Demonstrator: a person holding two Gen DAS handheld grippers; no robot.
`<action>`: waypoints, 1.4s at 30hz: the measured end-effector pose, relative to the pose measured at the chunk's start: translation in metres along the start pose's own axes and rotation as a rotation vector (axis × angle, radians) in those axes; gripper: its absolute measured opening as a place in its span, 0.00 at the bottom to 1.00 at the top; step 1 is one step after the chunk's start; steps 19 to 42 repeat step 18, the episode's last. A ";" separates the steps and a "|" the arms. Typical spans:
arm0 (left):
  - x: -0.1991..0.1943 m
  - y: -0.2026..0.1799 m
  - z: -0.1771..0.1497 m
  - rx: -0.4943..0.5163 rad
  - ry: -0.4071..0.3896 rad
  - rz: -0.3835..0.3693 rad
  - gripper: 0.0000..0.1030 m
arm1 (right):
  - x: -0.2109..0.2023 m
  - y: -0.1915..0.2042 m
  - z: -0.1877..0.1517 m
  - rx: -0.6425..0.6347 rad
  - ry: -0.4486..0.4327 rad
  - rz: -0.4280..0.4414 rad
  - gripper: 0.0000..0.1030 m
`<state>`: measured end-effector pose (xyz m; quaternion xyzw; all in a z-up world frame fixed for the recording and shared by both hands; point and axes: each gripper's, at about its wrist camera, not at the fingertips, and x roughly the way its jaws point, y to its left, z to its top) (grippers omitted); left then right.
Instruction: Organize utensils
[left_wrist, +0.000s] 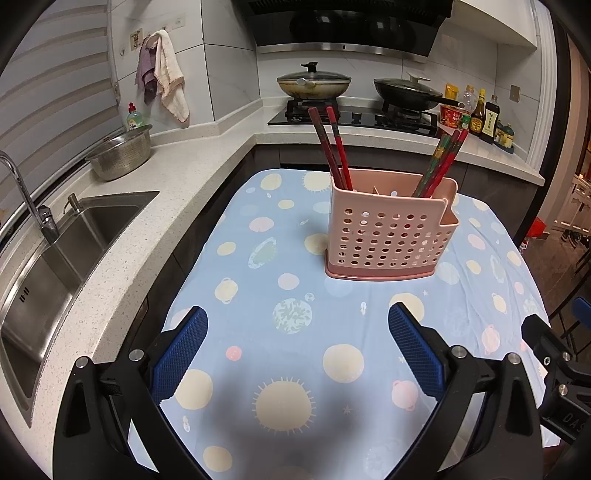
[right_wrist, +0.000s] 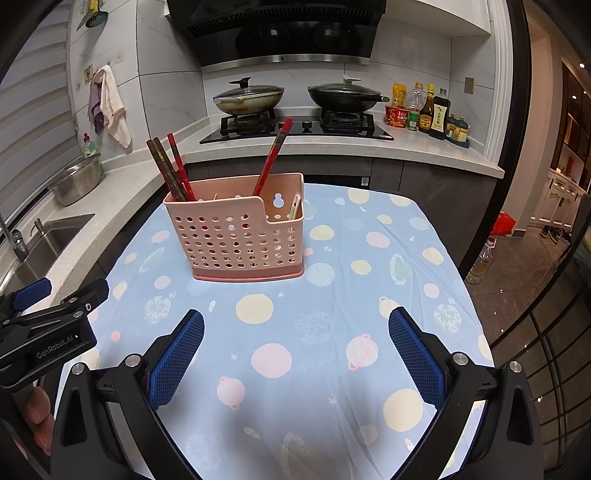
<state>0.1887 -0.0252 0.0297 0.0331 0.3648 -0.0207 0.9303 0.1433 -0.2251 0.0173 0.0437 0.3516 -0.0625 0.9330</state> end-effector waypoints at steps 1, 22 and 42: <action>0.000 0.000 0.000 0.000 0.000 0.000 0.91 | 0.000 0.000 0.000 -0.001 -0.001 -0.001 0.94; 0.002 0.002 -0.001 -0.014 0.005 0.005 0.91 | 0.001 -0.004 -0.001 0.001 -0.018 -0.024 0.94; 0.002 0.002 -0.001 -0.014 0.005 0.005 0.91 | 0.001 -0.004 -0.001 0.001 -0.018 -0.024 0.94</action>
